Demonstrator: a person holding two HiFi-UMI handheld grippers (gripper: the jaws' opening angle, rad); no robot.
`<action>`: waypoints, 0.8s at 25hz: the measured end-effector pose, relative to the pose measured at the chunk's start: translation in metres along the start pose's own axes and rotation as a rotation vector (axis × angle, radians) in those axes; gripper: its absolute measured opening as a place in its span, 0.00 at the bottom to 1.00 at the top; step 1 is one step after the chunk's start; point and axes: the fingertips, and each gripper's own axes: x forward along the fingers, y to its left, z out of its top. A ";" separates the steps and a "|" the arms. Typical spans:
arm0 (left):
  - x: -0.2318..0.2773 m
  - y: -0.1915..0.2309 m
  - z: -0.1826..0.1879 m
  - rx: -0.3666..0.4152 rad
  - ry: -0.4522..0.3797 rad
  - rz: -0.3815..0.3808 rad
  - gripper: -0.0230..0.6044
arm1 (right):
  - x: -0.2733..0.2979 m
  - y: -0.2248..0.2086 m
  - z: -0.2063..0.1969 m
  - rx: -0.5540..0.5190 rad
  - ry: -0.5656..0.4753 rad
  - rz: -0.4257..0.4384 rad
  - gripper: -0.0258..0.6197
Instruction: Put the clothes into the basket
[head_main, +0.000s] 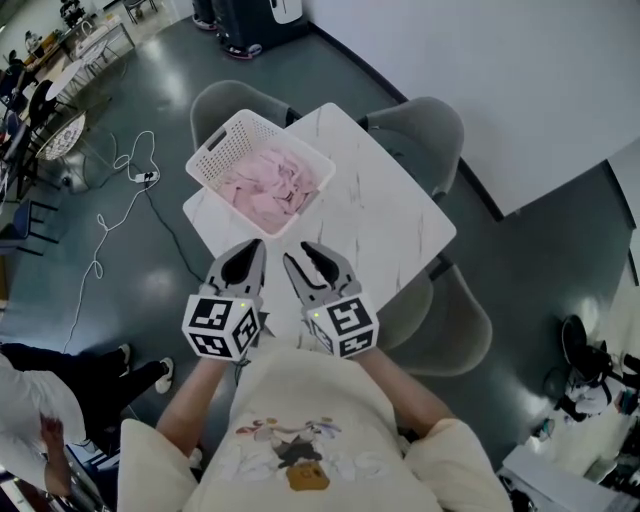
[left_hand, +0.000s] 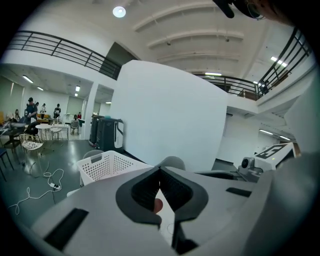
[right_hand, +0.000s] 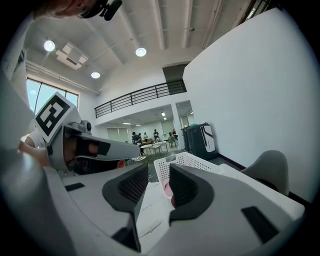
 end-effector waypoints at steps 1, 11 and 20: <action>-0.003 -0.002 0.000 0.001 -0.009 0.003 0.05 | -0.002 0.001 -0.001 0.009 0.001 -0.003 0.25; -0.022 -0.015 -0.009 -0.022 -0.046 -0.001 0.05 | -0.025 0.012 0.002 0.005 -0.029 -0.033 0.18; -0.038 -0.029 -0.024 -0.023 -0.057 0.030 0.05 | -0.039 0.022 -0.004 0.006 -0.057 -0.045 0.13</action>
